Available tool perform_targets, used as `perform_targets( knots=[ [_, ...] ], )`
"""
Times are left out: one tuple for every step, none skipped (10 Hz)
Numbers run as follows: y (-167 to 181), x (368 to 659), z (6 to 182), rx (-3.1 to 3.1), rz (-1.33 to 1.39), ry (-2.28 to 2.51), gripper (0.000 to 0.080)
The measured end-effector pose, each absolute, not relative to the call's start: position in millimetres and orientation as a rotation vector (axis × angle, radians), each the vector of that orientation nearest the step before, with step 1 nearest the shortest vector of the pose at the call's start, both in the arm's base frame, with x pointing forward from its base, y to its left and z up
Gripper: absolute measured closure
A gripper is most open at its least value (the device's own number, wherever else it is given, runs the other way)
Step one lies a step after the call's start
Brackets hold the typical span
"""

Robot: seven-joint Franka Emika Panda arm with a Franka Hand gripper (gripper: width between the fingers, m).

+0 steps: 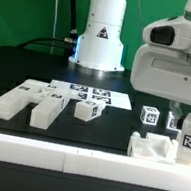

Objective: Assemble chair

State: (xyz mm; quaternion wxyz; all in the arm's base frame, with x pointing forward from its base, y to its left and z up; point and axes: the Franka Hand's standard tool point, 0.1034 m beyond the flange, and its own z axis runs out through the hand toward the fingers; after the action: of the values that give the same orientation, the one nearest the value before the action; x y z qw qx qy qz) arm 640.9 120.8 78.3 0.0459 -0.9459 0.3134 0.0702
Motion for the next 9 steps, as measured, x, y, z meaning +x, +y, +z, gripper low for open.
perform_targets(
  knots=[
    [121.3, 640.8, 78.2, -2.852, 0.220, 1.079, 0.0509],
    [121.4, 640.8, 78.1, -2.811, 0.224, 1.189, 0.0509],
    [121.2, 641.3, 78.0, -2.756, 0.226, 1.321, 0.0509],
    [121.3, 641.5, 78.0, -2.710, 0.228, 1.424, 0.0509],
    [121.2, 641.6, 77.9, -2.618, 0.237, 1.602, 0.0509],
    [121.0, 641.7, 77.9, -2.552, 0.243, 1.711, 0.0509],
    [121.2, 641.6, 77.7, -2.550, 0.243, 1.715, 0.0497],
    [121.4, 641.3, 77.2, -2.568, 0.243, 1.686, 0.0497],
    [121.2, 641.5, 77.5, -2.595, 0.241, 1.638, 0.0324]
  ],
)
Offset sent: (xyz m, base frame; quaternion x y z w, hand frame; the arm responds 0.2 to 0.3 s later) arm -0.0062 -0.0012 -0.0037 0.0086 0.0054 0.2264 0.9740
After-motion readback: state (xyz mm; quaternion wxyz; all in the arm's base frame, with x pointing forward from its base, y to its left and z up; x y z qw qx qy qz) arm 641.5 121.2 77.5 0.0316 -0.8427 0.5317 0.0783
